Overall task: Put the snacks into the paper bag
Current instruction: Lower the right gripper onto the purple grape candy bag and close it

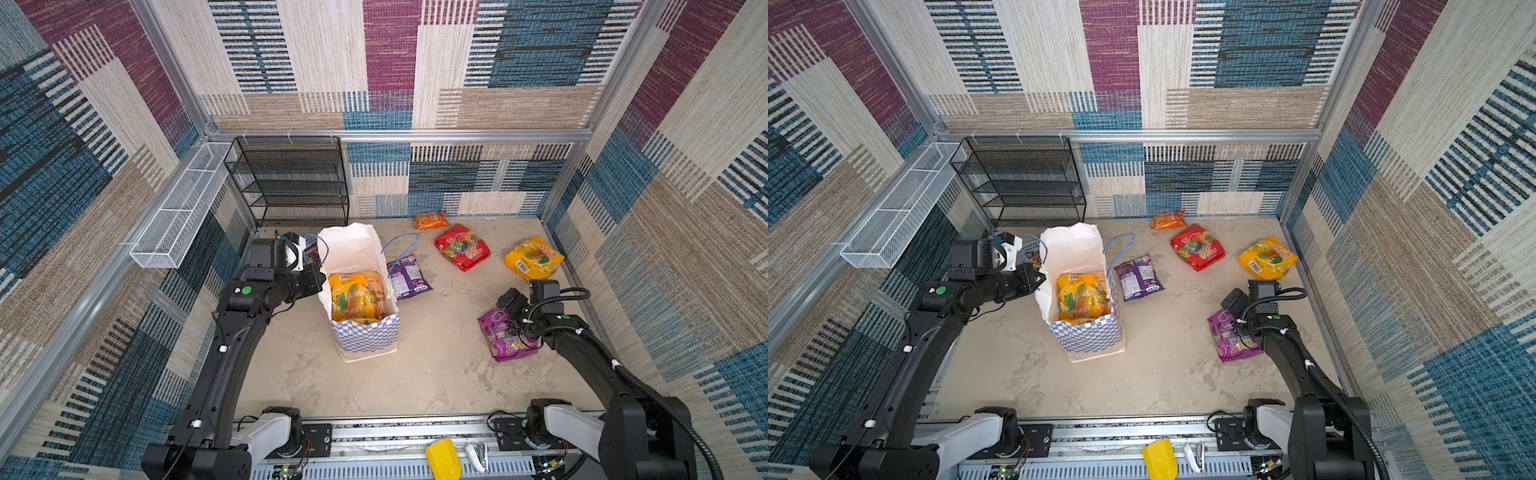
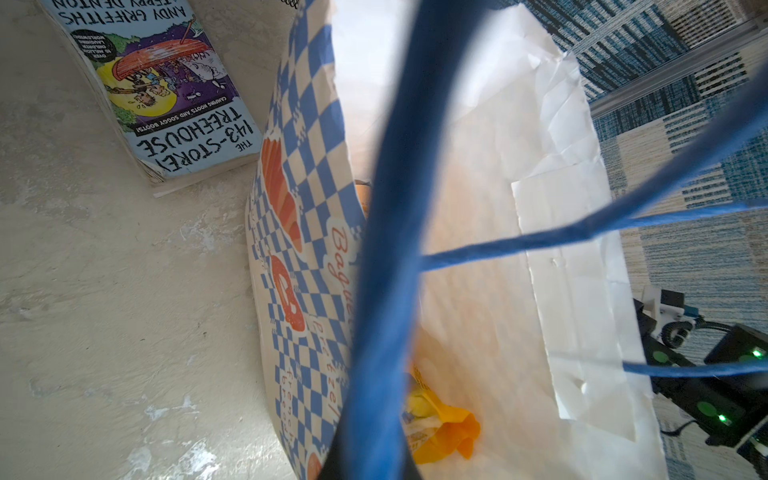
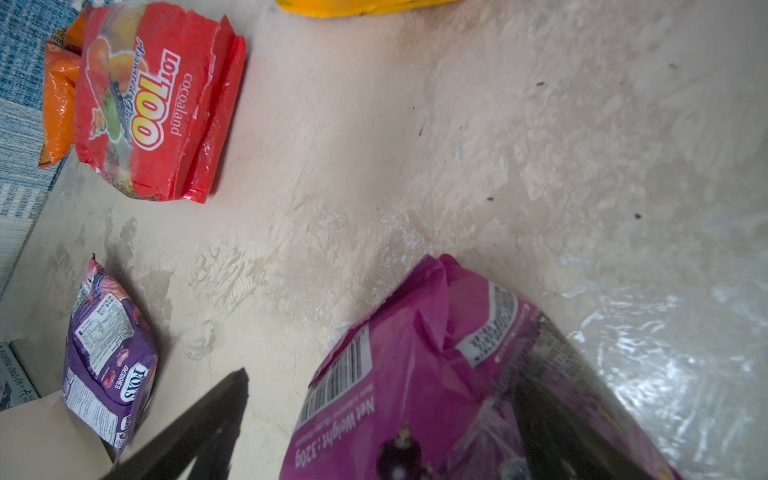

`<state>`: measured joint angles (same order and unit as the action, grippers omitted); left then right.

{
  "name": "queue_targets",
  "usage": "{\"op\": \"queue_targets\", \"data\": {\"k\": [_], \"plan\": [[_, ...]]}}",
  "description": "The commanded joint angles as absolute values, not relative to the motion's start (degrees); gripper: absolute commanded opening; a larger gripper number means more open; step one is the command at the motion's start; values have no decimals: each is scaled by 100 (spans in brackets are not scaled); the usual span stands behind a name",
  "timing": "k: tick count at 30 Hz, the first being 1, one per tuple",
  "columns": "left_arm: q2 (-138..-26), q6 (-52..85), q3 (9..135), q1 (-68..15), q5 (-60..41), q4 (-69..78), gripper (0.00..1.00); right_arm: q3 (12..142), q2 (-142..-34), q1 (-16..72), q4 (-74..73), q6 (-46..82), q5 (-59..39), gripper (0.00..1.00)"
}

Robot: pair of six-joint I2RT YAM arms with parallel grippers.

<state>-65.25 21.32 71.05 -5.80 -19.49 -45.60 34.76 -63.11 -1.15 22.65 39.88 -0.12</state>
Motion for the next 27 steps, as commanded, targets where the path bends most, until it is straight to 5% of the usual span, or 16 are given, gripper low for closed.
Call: {"op": "queue_targets", "data": {"k": [1,19,27], "plan": [[-6539,2149,7103,-580,-2030,-4372,0,3502,-5945,-85,2709,3567,170,100],[-6494,2152,7099,-580,-2103,-4356,0,2700,-4991,49,3260,4196,-281,100],[-6539,2160,7092,-579,-2142,-4351,0,2923,-5120,1005,3458,4579,268,100]]}}
